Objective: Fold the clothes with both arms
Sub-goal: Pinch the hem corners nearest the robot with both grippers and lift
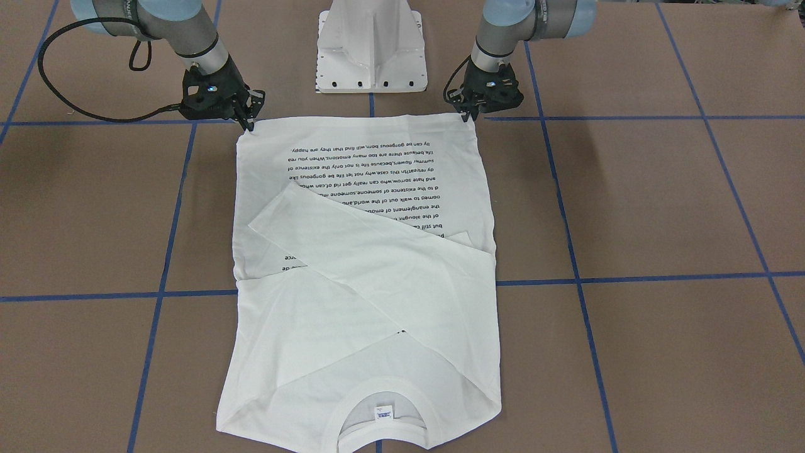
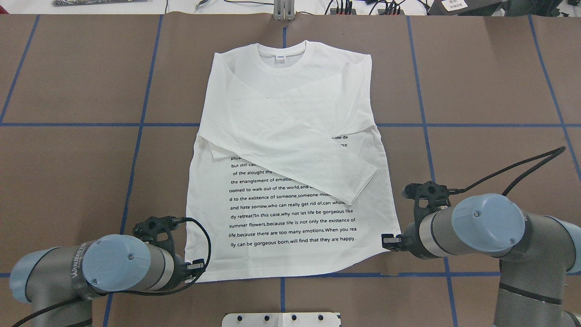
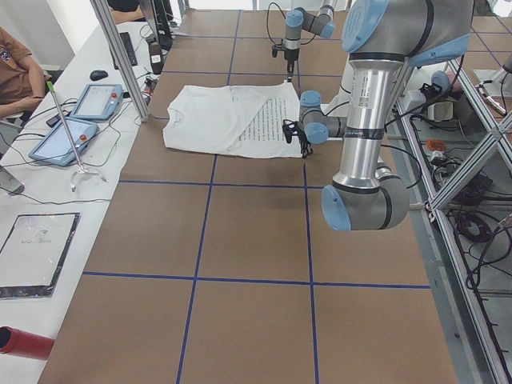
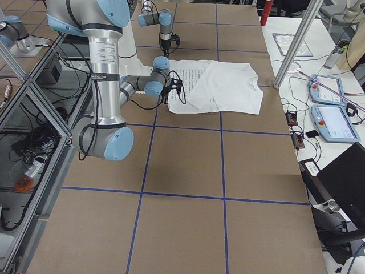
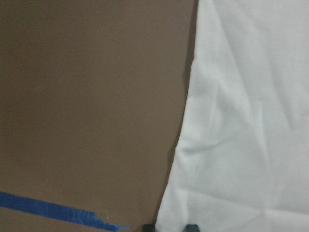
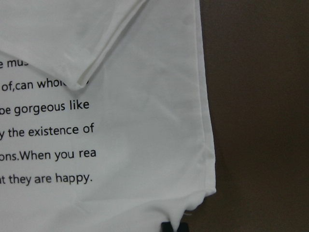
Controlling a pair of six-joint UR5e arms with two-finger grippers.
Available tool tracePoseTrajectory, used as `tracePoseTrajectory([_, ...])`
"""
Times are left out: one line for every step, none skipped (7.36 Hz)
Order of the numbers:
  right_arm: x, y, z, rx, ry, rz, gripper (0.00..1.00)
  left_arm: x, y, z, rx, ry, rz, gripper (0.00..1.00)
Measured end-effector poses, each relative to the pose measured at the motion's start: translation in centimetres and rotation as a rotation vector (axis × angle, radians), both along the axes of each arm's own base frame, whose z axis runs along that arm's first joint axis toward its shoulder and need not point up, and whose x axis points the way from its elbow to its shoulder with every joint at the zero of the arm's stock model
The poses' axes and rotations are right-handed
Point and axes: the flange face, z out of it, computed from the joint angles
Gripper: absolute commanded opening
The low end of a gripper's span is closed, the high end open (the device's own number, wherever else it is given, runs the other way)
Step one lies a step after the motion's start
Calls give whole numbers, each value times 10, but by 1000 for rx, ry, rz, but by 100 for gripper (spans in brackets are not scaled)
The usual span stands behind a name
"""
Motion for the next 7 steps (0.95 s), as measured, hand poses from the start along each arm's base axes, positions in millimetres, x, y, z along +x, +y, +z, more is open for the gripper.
tracePoseTrajectory([0,-1,0,0,0,1,0,0,0,-4,1,7,0,0])
tracePoseTrajectory([1,-1,-1,2,-4,1,0,-1,-1,-10,3,19,-1,0])
tracePoseTrajectory([1,-1,-6,5,-15,1,0,-6,-2,-19,4,30,-3,0])
tracePoseTrajectory([2,-1,-11,9,-29,1,0,-15,-4,-31,3,37,-9,0])
tracePoseTrajectory([7,-2,-18,5,-49,-5,0,-28,-8,-43,2,38,-19,0])
tracePoseTrajectory([17,-7,-25,-10,-72,-16,0,-40,-12,-53,0,43,-30,0])
tracePoseTrajectory([29,-15,-31,-26,-96,-31,0,-52,-14,-61,-6,46,-32,0])
